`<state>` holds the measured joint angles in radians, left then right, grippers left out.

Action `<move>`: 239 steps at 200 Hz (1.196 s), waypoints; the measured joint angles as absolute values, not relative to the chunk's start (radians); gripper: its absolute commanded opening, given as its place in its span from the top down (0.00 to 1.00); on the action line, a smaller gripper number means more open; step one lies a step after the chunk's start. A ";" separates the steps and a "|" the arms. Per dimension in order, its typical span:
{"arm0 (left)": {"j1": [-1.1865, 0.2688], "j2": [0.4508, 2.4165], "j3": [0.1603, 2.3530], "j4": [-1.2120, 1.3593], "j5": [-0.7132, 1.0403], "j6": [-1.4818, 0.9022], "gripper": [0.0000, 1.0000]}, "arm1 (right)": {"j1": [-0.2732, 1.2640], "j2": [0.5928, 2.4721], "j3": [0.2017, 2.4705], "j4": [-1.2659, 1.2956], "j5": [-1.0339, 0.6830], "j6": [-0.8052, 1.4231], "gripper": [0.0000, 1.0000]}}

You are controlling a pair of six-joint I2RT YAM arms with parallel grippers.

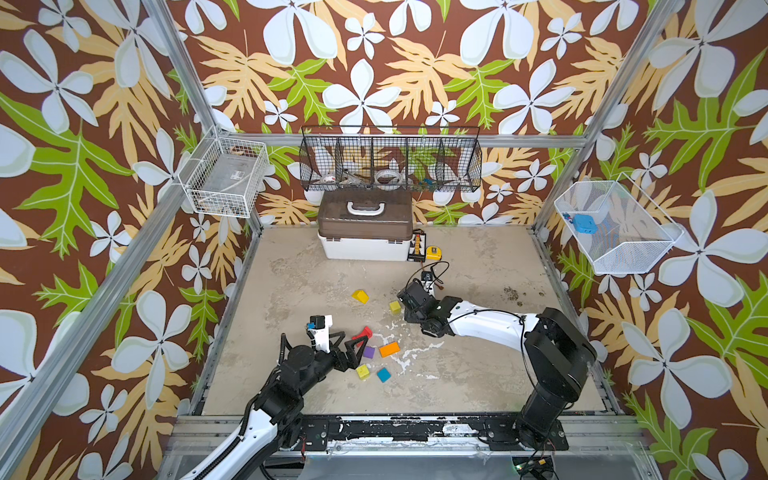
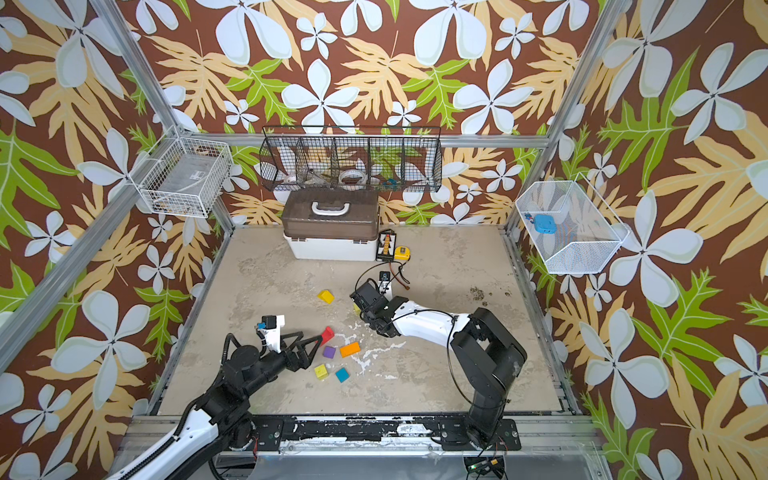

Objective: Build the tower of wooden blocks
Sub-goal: 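Hold the pink block steady on the yellow block with the right gripper, then open the right gripper, release the pink block and lift away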

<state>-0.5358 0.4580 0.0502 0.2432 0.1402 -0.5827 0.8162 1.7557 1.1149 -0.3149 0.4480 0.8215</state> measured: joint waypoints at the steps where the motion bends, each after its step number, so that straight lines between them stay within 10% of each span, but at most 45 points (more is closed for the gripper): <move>1: -0.536 0.458 0.050 0.243 0.140 -0.583 0.00 | 0.816 1.756 1.115 -0.315 0.448 0.822 0.30; 147: -0.536 0.462 0.065 0.234 0.083 -0.583 0.00 | 0.931 1.483 1.037 -0.314 0.504 0.744 0.08; 239: -0.538 0.429 0.085 0.145 -0.103 -0.628 0.00 | 1.177 1.374 0.846 -0.193 0.402 0.635 0.21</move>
